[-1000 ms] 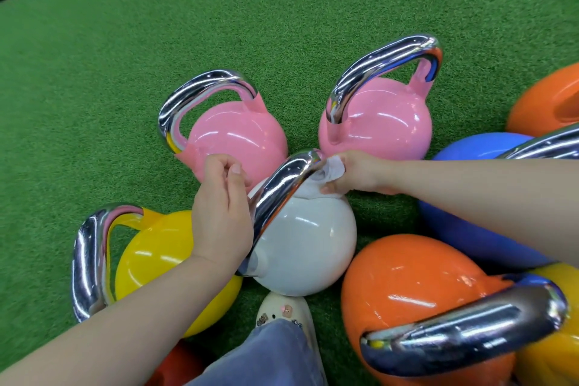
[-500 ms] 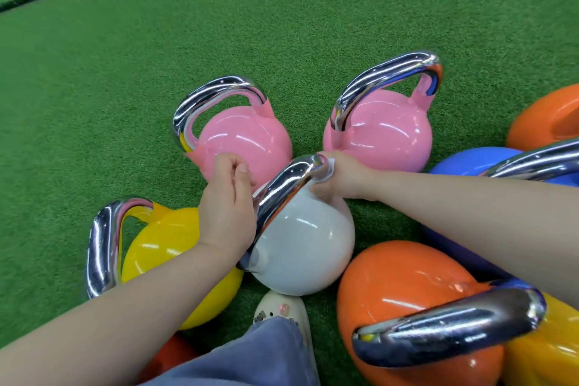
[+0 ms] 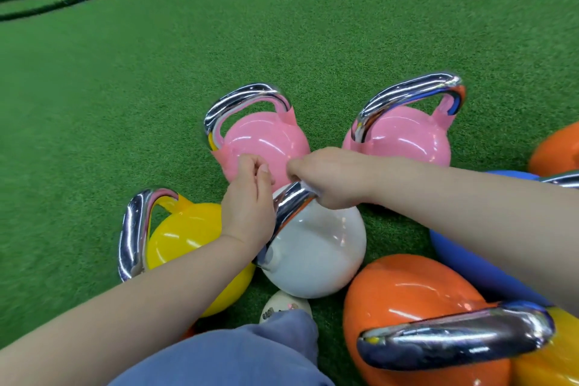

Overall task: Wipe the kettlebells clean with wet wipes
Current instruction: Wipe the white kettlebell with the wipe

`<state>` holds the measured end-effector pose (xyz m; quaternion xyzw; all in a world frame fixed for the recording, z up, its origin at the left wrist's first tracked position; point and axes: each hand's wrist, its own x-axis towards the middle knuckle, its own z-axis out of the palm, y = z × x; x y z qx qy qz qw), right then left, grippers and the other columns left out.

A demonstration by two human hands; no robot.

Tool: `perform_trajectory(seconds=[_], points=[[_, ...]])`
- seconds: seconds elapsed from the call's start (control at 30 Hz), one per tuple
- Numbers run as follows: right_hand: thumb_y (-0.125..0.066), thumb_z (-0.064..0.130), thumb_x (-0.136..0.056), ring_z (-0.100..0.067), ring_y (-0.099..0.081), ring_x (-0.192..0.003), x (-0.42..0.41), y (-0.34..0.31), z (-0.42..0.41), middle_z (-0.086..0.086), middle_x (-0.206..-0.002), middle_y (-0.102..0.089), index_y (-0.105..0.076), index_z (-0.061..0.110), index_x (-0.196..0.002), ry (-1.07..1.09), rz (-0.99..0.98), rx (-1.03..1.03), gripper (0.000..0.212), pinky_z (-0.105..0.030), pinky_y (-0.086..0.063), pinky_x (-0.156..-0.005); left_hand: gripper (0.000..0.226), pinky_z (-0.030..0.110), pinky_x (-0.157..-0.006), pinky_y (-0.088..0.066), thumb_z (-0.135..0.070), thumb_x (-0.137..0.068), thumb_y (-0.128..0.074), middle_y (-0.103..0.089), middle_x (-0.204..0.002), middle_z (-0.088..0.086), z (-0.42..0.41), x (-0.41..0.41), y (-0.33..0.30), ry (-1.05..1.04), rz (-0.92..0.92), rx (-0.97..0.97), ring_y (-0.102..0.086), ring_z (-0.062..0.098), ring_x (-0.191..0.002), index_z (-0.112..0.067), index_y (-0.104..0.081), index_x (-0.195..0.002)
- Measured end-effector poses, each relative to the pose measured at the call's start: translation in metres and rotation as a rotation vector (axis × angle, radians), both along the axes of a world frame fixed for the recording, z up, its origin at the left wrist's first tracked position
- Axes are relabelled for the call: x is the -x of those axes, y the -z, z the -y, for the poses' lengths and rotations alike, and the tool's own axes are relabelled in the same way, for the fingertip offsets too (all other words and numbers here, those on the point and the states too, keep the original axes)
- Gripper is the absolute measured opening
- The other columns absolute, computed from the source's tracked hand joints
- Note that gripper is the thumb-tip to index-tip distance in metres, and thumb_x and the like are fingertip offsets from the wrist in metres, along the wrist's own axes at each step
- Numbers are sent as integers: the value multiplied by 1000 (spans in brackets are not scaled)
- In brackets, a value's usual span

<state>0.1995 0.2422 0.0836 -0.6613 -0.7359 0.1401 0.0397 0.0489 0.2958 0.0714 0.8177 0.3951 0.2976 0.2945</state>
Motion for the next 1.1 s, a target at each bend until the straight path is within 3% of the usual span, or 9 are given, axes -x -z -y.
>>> perform_trajectory(seconds=[0.1, 0.33, 0.47, 0.6, 0.7, 0.83, 0.93, 1.0, 1.1], points=[[-50, 4, -82, -33, -55, -92, 13, 1, 5, -9, -98, -57, -42, 8, -117, -40, 85, -148, 36, -39, -44, -74, 20, 41, -67, -39, -30, -88, -28, -49, -71, -14, 1, 1, -1, -15, 57, 8, -46, 25, -69, -15, -42, -86], [-85, 25, -61, -19, -24, -134, 2, -9, 42, -5, -142, -30, -35, 11, -135, 141, -321, -149, 91, -22, -16, -111, 11, 41, -80, -43, -32, -88, -33, -54, -84, -5, -6, 0, 5, 0, 145, 140, -54, 28, -85, -29, -42, -82], [-80, 15, -65, -17, -43, -113, -2, -7, 54, -2, -117, -44, -47, 22, -108, 517, -620, -258, 55, -24, -34, -97, 8, 27, -74, -39, -21, -97, -41, -55, -88, -3, -4, -3, -7, 87, 36, 126, -54, 21, -85, -18, -49, -95], [-64, 13, -82, -14, -47, -72, 4, 5, 59, -2, -82, -49, -50, 16, -88, 1058, -1156, -216, 15, -26, -41, -67, 32, 29, -66, -41, -39, -97, -36, -59, -86, 4, -16, -23, -27, -58, -316, 615, -55, 23, -77, -12, -45, -113], [-61, 25, -88, -22, -51, -87, 9, 3, 63, -7, -96, -50, -53, 14, -95, 1275, -1660, 77, 15, -33, -46, -70, 49, 24, -58, -42, -51, -94, -36, -57, -81, 5, -17, -30, -37, -11, -444, 773, -53, 19, -64, -12, -45, -122], [-58, 26, -91, -15, -52, -75, 13, 4, 61, -5, -94, -56, -52, 19, -79, 1241, -1580, 51, 15, -27, -44, -64, 46, 21, -54, -51, -14, -84, -67, -61, -99, 10, -10, -35, -35, 28, -78, 836, -60, 22, -71, -17, -44, -123], [-55, 18, -92, -14, -52, -60, 17, 3, 63, 0, -71, -56, -48, 19, -71, 1225, -1595, 73, 23, -24, -41, -58, 34, 17, -51, -50, 11, -82, -58, -55, -85, 4, -8, -37, -47, 39, 63, 704, -54, 15, -69, -18, -47, -97], [-56, 16, -91, -13, -53, -54, 21, 0, 65, 3, -61, -55, -50, 19, -72, 1190, -1621, 161, 20, -23, -43, -55, 31, 20, -57, -50, 14, -83, -52, -54, -89, 4, -16, -34, -55, 56, -12, 643, -52, 13, -74, -16, -51, -92], [-55, 15, -91, -11, -53, -50, 26, -2, 67, 5, -56, -57, -52, 19, -76, 1158, -1579, 215, 16, -23, -44, -54, 35, 29, -71, -46, 12, -83, -44, -58, -111, 10, -28, -29, -65, 80, -452, 302, -56, 20, -89, -12, -58, -104]])
